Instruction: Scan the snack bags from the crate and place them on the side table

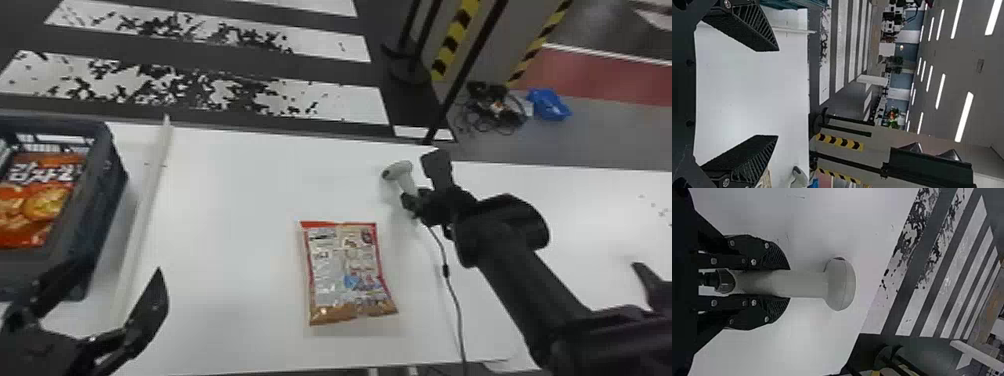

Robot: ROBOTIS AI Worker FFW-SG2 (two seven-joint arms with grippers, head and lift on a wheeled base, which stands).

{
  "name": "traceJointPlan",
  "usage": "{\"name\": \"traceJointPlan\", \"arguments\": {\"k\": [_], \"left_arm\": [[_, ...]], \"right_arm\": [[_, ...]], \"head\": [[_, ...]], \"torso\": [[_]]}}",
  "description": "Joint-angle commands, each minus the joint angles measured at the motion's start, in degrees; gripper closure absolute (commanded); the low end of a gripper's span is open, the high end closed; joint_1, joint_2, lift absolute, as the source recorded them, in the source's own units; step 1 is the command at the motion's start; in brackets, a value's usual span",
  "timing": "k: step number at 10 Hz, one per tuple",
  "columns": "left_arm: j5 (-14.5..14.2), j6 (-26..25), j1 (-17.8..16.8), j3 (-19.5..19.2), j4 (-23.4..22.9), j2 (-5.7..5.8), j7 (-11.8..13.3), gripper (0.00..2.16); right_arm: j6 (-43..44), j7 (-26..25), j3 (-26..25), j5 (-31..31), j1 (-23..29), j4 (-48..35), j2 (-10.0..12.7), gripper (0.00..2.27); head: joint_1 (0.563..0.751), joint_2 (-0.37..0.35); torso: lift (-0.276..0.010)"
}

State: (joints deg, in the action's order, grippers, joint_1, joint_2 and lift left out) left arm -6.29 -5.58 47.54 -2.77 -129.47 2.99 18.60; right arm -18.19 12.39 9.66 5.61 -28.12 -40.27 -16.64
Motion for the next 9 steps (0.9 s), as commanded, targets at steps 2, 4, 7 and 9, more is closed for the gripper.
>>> {"name": "traceJointPlan", "arguments": {"k": [2,4,7,9], "left_arm": [[-0.21,0.52,0.1,-0.22,0.18,0.09,0.03,0.08],[-0.39,0.87,0.19,-0.3,0.27,0.09,0.3,0.08],[-0.39,0.69,-0.07,-0.3,0.36,0.0,0.3,0.08],[-0.39,0.52,-0.78,-0.22,1.23,0.0,0.3,0.08]], "right_arm": [[-3.22,0.09,0.01,-0.95,0.61,-2.45,0.02,2.25],[-6.03,0.09,-1.14,-1.12,2.02,-6.05,-0.06,2.25],[-15.87,0.0,-3.69,-1.04,9.22,-21.43,-0.24,2.25],[-22.38,0.0,-6.32,-1.39,14.67,-32.15,-0.24,2.25]], "head": [[0.695,-0.225],[0.695,-0.222],[0.695,-0.223],[0.695,-0.222]], "torso": [[-0.05],[-0.05],[-0.05],[-0.05]]}}
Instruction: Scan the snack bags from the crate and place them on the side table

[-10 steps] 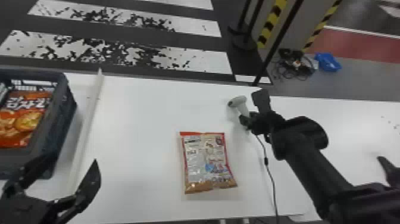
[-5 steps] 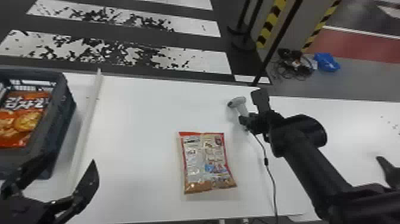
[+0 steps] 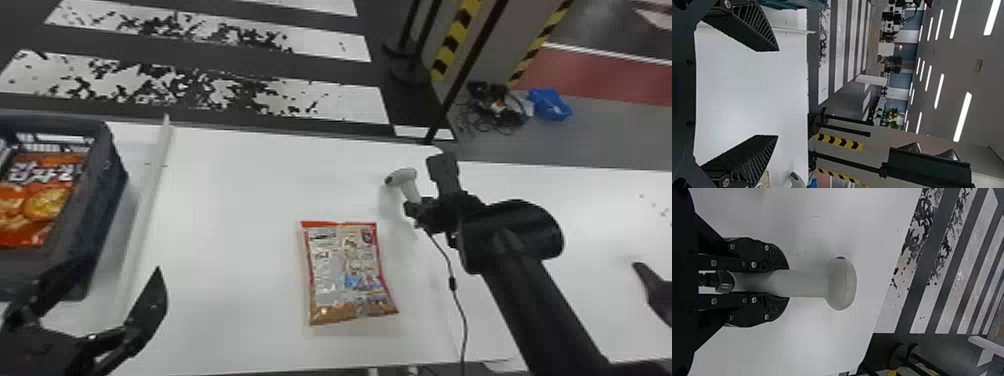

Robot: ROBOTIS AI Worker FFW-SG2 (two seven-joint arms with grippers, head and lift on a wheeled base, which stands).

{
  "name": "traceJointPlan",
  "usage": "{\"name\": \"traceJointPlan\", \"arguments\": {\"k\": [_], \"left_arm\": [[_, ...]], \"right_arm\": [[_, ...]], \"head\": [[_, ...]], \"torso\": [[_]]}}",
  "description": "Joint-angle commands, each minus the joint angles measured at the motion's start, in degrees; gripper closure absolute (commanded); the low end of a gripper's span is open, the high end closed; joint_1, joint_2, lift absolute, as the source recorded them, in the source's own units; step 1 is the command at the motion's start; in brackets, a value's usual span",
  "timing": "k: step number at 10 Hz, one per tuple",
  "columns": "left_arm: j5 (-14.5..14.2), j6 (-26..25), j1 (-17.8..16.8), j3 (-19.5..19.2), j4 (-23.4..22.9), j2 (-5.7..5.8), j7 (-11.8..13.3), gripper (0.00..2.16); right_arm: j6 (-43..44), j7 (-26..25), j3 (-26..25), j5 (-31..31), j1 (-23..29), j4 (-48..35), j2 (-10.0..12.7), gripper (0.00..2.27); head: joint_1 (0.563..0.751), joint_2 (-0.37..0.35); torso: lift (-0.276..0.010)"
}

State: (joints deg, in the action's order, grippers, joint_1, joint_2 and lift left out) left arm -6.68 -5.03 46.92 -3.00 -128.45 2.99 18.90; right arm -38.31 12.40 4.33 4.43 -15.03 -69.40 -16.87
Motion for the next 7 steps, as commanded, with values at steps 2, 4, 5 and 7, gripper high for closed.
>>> {"name": "traceJointPlan", "arguments": {"k": [2,4,5,7], "left_arm": [[0.0,0.14,-0.95,0.02,1.62,0.0,0.0,0.08],[-0.09,0.32,-1.92,0.1,2.85,0.0,0.0,0.08],[-0.09,0.5,-2.53,0.19,3.47,-0.09,0.0,0.08],[-0.35,0.5,-3.41,0.28,4.61,0.0,0.0,0.08]], "right_arm": [[-7.88,0.0,-3.19,-2.49,9.67,-16.9,0.0,2.25],[-14.03,0.08,-6.88,-7.59,19.07,-32.72,0.0,2.25],[-14.56,0.08,-7.49,-7.85,23.47,-39.49,0.09,2.25],[-17.37,0.08,-8.11,-8.29,30.68,-50.04,0.53,2.25]], "head": [[0.695,-0.222],[0.695,-0.214],[0.695,-0.207],[0.695,-0.189]], "torso": [[-0.05],[-0.05],[-0.05],[-0.05]]}}
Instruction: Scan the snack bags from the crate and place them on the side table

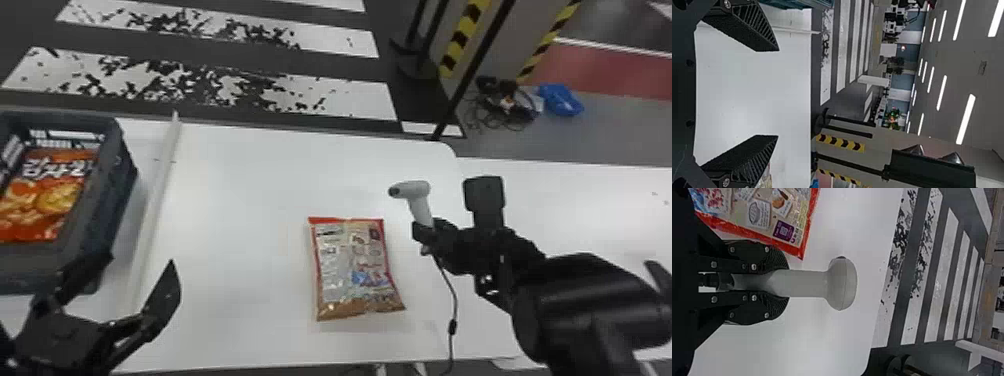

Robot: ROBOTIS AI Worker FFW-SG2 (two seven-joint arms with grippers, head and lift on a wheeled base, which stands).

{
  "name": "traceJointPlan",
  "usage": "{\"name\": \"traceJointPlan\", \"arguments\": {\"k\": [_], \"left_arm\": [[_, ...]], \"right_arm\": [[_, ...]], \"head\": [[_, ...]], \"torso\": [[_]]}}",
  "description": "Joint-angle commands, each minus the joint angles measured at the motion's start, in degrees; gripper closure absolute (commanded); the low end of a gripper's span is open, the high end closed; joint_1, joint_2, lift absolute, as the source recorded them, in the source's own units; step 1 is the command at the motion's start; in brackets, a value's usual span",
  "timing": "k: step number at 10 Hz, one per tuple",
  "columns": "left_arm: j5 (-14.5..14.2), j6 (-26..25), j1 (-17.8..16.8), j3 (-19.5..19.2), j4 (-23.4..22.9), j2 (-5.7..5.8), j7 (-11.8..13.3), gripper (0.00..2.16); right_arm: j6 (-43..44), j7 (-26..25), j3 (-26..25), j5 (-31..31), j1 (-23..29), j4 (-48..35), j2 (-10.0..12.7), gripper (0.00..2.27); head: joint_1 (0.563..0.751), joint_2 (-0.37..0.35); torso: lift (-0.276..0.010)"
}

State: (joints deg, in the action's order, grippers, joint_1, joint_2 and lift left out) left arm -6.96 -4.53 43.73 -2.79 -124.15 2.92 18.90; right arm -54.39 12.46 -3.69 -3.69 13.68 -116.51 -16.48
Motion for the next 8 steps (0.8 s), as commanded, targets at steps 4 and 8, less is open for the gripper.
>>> {"name": "traceJointPlan", "arguments": {"k": [4,8], "left_arm": [[-0.96,0.0,-0.57,-0.11,0.22,0.24,0.0,0.08],[-1.39,-0.17,-1.28,-0.2,1.02,0.33,0.0,0.08]], "right_arm": [[-4.99,0.02,4.04,-1.58,11.37,-13.83,2.24,2.25],[-8.86,-2.35,11.08,1.14,12.43,-16.11,4.35,2.26]], "head": [[0.695,-0.121],[0.695,-0.001]], "torso": [[-0.05],[-0.05]]}}
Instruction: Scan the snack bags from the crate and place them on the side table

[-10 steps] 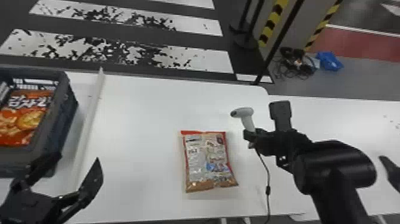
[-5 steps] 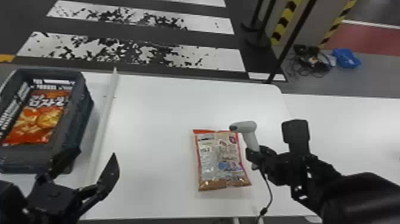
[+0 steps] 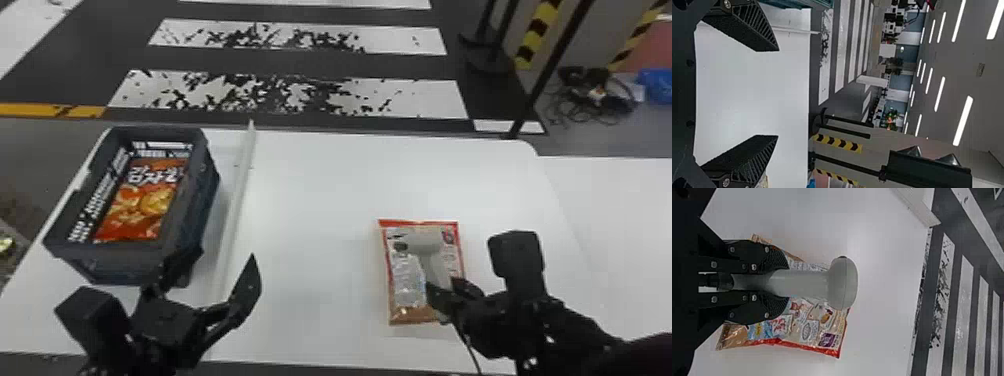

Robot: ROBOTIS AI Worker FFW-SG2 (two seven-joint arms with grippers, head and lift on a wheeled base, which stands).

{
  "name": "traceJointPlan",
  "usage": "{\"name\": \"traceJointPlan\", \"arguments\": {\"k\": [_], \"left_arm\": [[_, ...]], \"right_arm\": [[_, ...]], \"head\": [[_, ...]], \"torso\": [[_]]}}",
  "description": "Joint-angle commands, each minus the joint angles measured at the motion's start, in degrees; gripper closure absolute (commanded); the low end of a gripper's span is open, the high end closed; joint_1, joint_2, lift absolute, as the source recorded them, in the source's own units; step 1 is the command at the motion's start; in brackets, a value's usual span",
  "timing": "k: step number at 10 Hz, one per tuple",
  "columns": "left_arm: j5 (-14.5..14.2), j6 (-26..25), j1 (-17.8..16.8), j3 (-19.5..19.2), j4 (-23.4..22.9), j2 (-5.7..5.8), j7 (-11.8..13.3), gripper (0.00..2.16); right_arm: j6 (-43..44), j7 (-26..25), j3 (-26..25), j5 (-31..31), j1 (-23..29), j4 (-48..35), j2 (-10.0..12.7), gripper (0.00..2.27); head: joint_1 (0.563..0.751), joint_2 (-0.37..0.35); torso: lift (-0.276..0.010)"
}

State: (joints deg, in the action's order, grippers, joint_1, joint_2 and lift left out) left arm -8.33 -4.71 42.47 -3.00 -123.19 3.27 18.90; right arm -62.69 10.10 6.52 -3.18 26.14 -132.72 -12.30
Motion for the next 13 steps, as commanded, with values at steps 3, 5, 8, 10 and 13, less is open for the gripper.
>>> {"name": "traceJointPlan", "arguments": {"k": [3,5,8,10,13], "left_arm": [[-0.55,0.17,-0.02,-0.17,0.49,0.16,0.09,0.08],[-0.81,0.52,-0.11,-0.34,1.02,0.25,0.26,0.08],[-0.9,0.52,0.07,-0.61,0.93,0.25,0.44,0.08],[-0.9,0.52,0.16,-0.61,0.75,0.25,0.79,0.08],[-1.25,0.52,0.16,-0.69,0.75,0.25,0.79,0.08]], "right_arm": [[-1.08,-2.62,5.16,5.47,-1.8,2.91,0.88,2.25],[-1.08,-3.94,7.01,6.96,-3.11,4.75,0.88,2.25],[-1.61,-4.65,7.36,7.75,-4.35,6.42,0.97,2.26],[-2.14,-5.26,8.33,8.54,-5.05,7.48,0.97,2.25],[-2.14,-6.05,9.82,9.6,-5.4,7.65,1.14,2.26]], "head": [[0.695,0.031],[0.695,0.038],[0.695,0.04],[0.695,0.038],[0.695,0.04]], "torso": [[-0.05],[-0.05],[-0.05],[-0.05],[-0.05]]}}
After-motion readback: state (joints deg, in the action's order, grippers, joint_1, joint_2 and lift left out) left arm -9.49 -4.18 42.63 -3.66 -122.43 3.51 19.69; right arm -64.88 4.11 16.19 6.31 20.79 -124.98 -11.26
